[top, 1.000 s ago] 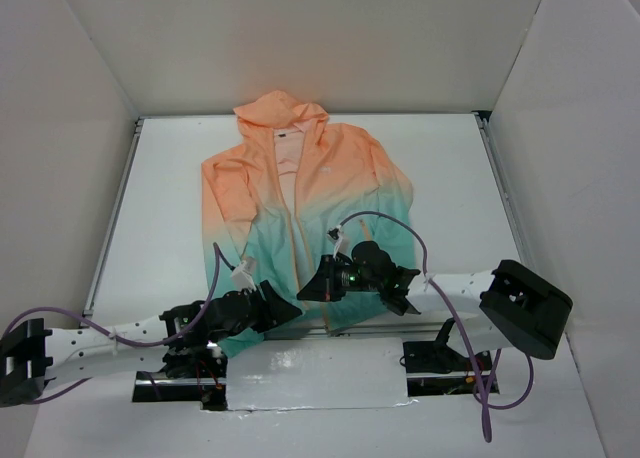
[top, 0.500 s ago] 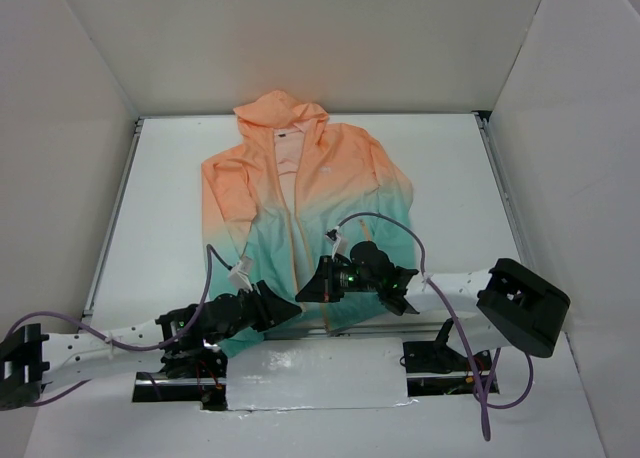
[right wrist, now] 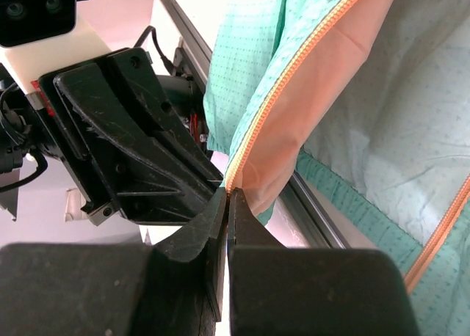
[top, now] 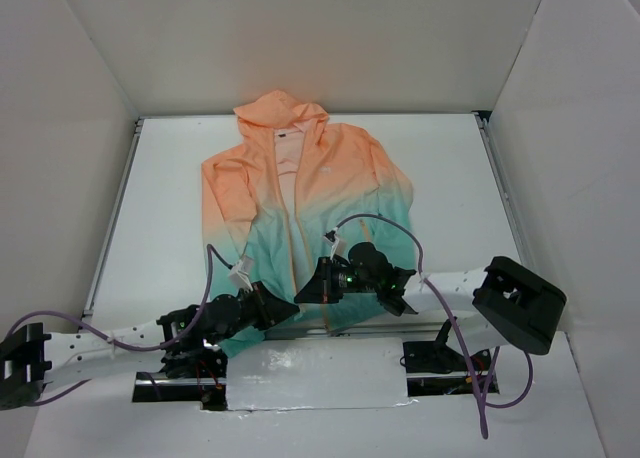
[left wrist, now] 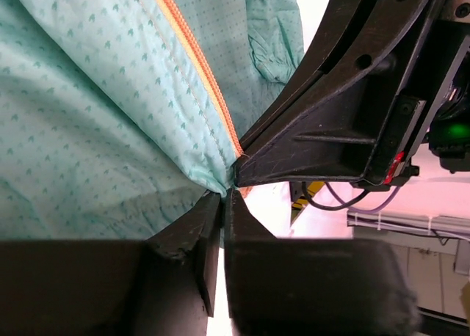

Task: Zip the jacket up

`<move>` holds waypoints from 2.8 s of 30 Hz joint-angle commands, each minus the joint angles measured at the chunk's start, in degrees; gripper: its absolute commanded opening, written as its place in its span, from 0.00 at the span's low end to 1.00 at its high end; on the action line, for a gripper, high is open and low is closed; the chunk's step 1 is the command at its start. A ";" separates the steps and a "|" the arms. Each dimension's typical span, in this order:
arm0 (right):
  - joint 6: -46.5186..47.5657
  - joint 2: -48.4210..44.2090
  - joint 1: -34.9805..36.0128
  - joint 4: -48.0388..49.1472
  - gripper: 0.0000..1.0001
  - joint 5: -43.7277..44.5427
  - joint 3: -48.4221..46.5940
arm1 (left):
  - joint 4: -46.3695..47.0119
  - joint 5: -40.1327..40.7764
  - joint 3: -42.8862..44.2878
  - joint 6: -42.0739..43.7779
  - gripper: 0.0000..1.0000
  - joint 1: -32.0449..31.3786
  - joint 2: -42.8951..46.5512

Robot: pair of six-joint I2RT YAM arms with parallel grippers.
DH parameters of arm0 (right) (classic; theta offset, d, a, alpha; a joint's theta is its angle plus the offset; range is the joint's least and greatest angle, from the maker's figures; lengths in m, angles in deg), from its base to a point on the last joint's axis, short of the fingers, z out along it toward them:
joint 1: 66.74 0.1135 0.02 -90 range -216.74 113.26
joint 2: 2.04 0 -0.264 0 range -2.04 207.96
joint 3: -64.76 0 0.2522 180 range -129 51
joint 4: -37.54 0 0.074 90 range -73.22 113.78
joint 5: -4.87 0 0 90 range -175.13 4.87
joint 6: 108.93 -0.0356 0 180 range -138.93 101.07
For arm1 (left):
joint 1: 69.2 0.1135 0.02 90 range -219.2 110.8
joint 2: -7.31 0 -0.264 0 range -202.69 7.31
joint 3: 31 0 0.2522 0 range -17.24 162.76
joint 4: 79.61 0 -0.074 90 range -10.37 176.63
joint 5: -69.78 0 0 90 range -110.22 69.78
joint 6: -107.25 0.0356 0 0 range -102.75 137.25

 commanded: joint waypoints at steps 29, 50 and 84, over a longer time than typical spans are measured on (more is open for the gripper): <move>14.68 -12.23 2.31 -58.00 0.54 25.40 -14.17 | -15.65 2.60 0.63 0.51 0.00 0.20 10.61; 10.90 4.55 17.00 -71.83 0.45 39.92 -27.44 | -15.58 3.40 4.15 1.39 0.00 0.46 4.10; 7.82 14.14 20.16 -66.74 0.18 37.81 -24.46 | -13.64 2.70 3.09 0.60 0.00 0.55 3.14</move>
